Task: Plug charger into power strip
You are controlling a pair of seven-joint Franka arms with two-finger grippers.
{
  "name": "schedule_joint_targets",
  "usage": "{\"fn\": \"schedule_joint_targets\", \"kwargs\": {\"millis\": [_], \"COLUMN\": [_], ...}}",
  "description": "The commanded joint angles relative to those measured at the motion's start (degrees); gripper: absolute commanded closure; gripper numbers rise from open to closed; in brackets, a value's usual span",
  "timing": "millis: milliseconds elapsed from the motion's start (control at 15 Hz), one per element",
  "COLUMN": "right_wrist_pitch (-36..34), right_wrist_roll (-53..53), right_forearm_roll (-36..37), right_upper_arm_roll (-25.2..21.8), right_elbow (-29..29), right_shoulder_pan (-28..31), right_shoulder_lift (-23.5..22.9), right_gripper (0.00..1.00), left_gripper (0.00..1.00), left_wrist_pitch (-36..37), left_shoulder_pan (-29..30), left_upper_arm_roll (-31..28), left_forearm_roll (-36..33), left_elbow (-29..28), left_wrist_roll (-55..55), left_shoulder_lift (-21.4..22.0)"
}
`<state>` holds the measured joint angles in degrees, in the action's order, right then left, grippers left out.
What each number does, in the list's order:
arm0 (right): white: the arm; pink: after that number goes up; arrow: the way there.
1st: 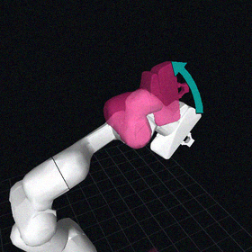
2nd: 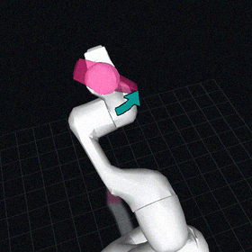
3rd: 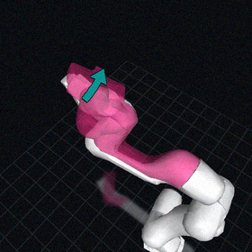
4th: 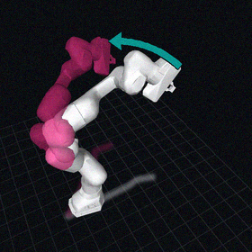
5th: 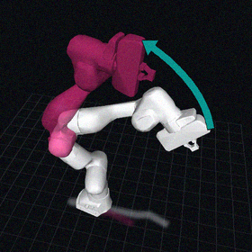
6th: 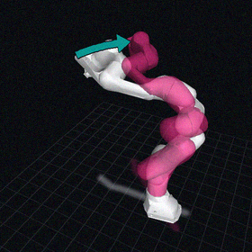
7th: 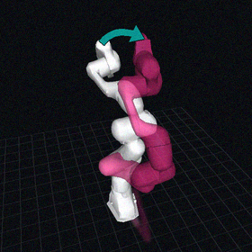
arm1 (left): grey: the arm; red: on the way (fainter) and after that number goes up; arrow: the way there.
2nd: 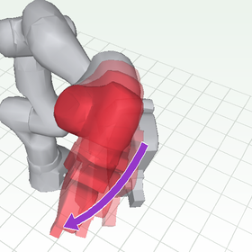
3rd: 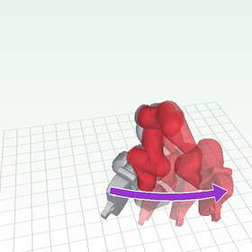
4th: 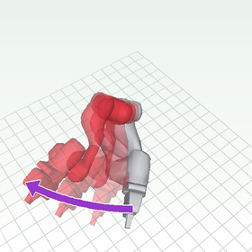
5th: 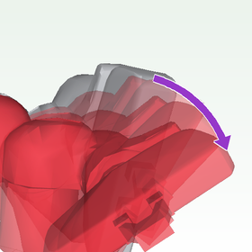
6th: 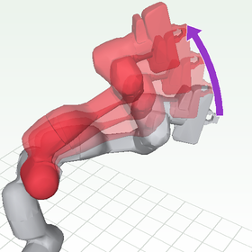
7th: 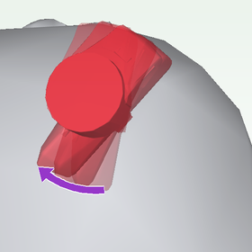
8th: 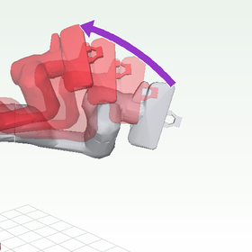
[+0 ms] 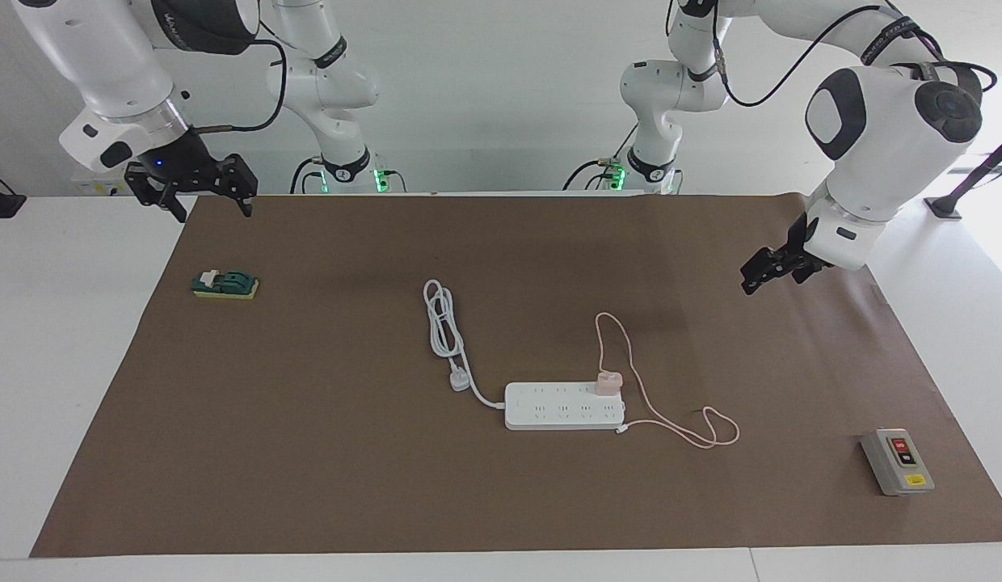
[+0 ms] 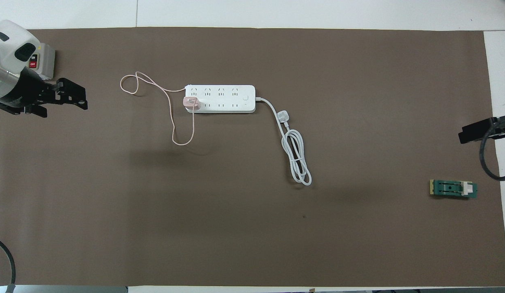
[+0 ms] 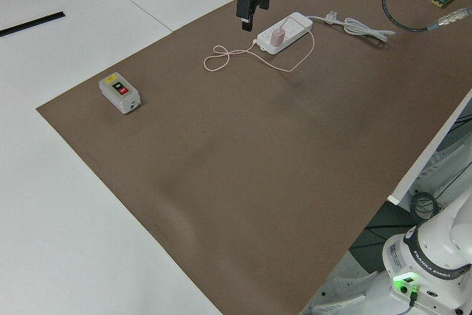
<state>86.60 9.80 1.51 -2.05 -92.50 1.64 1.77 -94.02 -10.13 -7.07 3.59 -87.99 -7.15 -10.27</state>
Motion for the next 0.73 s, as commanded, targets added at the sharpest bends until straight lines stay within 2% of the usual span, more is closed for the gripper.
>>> {"fn": "schedule_joint_targets", "kwargs": {"millis": [0, 133, 266, 333, 665], "right_wrist_pitch": [-0.29, -0.29, -0.29, -0.29, -0.29], "right_wrist_roll": [0.75, 0.75, 0.75, 0.75, 0.75], "right_forearm_roll": [0.77, 0.77, 0.77, 0.77, 0.77], "right_upper_arm_roll": [0.55, 0.55, 0.55, 0.55, 0.55], "right_elbow": [-0.84, -0.84, -0.84, -0.84, -0.75], "right_shoulder_pan": [0.64, 0.64, 0.73, 0.64, 0.64], "right_shoulder_lift": [1.04, 1.04, 1.04, 1.04, 1.04], "right_gripper": [0.0, 0.0, 0.0, 0.0, 0.0], "left_gripper": [0.0, 0.0, 0.0, 0.0, 0.0], "left_wrist_pitch": [-2.64, -3.18, -6.5, -7.31, -3.62], "left_shoulder_pan": [-0.33, -0.25, 0.46, 0.98, 3.79], "left_upper_arm_roll": [-0.32, -0.32, -0.31, -0.4, -0.75], "left_forearm_roll": [-1.57, -1.83, -1.74, -1.66, -2.8], "left_elbow": [-8.76, -11.92, -20.6, -22.82, -20.38], "left_wrist_roll": [2.32, 2.32, 2.14, 1.62, 1.97], "left_shoulder_lift": [7.44, 9.81, 17.61, 19.91, 21.51]}}
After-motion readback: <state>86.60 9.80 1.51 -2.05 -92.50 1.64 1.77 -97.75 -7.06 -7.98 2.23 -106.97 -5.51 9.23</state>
